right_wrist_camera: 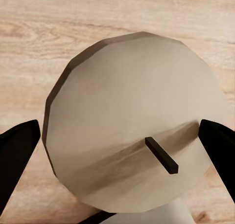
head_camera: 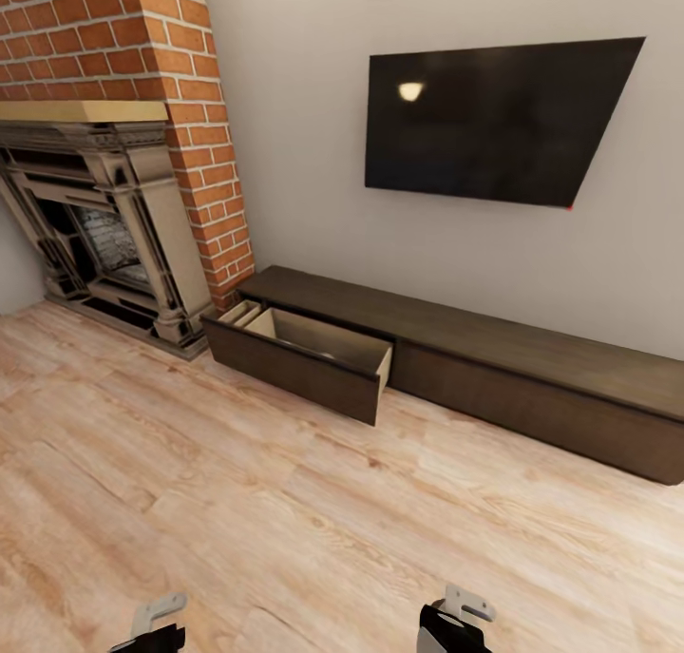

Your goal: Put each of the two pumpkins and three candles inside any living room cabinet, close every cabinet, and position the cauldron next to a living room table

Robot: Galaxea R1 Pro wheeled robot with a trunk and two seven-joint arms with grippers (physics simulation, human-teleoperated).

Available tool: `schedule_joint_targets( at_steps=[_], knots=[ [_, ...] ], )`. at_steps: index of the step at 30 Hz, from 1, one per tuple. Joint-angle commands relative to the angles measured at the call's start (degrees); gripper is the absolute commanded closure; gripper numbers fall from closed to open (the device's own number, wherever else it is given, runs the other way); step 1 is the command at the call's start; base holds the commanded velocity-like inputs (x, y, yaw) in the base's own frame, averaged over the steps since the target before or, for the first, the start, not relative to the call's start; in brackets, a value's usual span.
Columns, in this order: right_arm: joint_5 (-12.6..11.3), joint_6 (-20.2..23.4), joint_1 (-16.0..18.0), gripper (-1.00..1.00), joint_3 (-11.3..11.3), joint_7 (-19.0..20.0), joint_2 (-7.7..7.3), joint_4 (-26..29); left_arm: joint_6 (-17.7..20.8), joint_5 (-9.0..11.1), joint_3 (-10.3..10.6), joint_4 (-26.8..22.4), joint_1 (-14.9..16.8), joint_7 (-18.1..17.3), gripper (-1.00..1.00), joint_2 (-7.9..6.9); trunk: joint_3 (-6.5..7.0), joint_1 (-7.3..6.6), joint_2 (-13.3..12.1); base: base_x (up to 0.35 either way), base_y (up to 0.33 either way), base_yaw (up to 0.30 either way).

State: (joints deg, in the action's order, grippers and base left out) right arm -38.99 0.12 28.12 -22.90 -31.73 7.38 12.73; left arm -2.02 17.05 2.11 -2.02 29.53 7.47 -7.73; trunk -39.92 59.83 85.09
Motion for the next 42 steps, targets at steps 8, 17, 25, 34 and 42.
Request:
schedule_joint_targets(
  at_steps=[8,17,25,34,42],
  knots=[
    [0.1,0.0,0.0,1.00,0.0,0.1,0.00,0.0,0.0,0.0,0.0,0.0,0.0,0.0,-1.00,0.00,0.00,0.00,0.0,0.299,0.150,0.000],
    [0.1,0.0,0.0,1.00,0.0,0.1,0.00,0.0,-0.1,0.0,0.0,0.0,0.0,0.0,-1.00,0.00,0.00,0.00,0.0,0.295,0.153,0.000],
    [0.1,0.0,0.0,1.00,0.0,0.1,0.02,0.0,-0.1,0.0,0.0,0.0,0.0,0.0,-1.00,0.00,0.00,0.00,0.0,0.295,0.058,0.000],
    [0.1,0.0,0.0,1.00,-0.4,0.1,0.09,0.0,0.0,0.0,0.0,0.0,0.0,0.0,-1.00,0.00,-0.21,0.00,0.0,0.114,0.002,0.032],
    [0.1,0.0,0.0,1.00,-0.5,0.1,0.17,0.0,0.0,0.0,0.0,0.0,0.0,-0.1,-1.00,0.00,-0.84,0.00,0.0,0.004,0.000,0.120]
  ],
)
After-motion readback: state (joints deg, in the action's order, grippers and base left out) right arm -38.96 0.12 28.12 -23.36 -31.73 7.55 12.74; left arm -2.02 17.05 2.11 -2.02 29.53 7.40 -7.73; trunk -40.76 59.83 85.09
